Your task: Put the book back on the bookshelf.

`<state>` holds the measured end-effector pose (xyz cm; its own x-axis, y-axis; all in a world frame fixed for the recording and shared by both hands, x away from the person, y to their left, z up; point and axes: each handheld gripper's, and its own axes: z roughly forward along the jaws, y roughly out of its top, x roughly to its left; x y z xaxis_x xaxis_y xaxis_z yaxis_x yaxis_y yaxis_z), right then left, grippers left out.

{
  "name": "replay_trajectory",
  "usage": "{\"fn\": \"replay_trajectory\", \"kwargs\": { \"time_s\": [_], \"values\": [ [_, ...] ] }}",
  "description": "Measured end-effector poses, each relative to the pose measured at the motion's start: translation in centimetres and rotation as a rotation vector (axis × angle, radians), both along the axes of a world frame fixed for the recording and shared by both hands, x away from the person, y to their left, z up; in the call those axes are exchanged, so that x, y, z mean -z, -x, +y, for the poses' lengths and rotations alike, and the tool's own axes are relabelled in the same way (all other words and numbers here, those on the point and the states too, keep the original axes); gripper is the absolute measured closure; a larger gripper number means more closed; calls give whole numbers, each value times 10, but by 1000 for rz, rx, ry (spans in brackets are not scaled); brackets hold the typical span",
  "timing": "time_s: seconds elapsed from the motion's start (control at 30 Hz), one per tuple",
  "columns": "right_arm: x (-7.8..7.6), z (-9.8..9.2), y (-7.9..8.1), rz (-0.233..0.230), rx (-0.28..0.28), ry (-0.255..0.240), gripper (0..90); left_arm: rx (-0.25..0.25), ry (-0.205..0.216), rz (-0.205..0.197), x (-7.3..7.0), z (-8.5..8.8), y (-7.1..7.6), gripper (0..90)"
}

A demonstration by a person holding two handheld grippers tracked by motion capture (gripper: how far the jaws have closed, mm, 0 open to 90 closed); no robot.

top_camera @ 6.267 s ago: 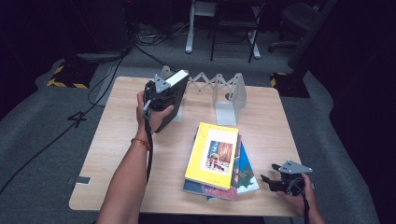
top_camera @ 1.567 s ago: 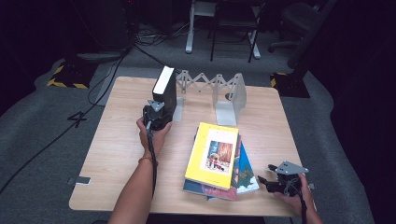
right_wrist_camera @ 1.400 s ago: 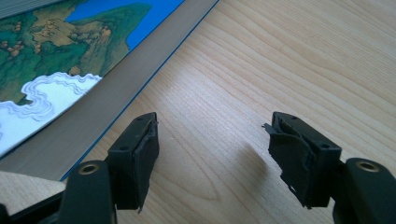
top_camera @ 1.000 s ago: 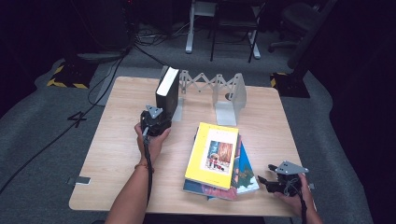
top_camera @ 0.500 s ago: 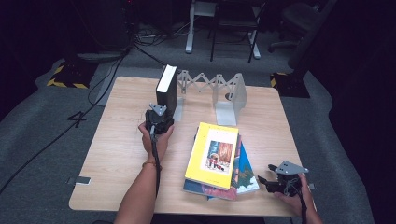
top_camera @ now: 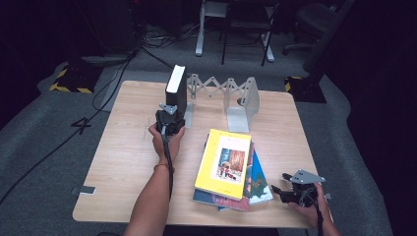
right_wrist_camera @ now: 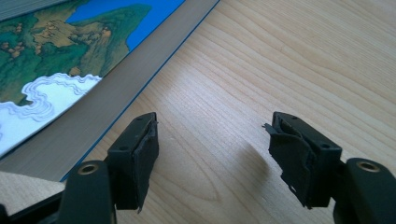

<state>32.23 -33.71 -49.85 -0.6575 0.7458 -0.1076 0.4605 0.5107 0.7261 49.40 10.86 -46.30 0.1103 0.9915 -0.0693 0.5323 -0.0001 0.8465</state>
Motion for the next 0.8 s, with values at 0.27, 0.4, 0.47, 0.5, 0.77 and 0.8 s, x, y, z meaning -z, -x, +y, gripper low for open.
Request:
{"fn": "replay_trajectory", "kwargs": {
  "time_s": [0.27,0.4,0.47,0.5,0.77,0.8],
  "values": [
    [0,0,0,-1,1,1,336,-7,2,5,-1,-1,-7,519],
    [0,-1,0,0,1,-2,336,-5,1,17,-2,-1,-11,516],
    [0,-1,0,2,0,-6,335,-3,2,22,-3,-1,-12,515],
    [0,-1,0,2,0,-6,335,-3,-1,21,-3,-1,-13,514],
    [1,-2,-1,4,0,-8,330,7,1,20,-3,0,-13,508],
    [1,-2,-1,5,0,-9,330,10,6,21,-3,0,-13,505]
  ]
}}
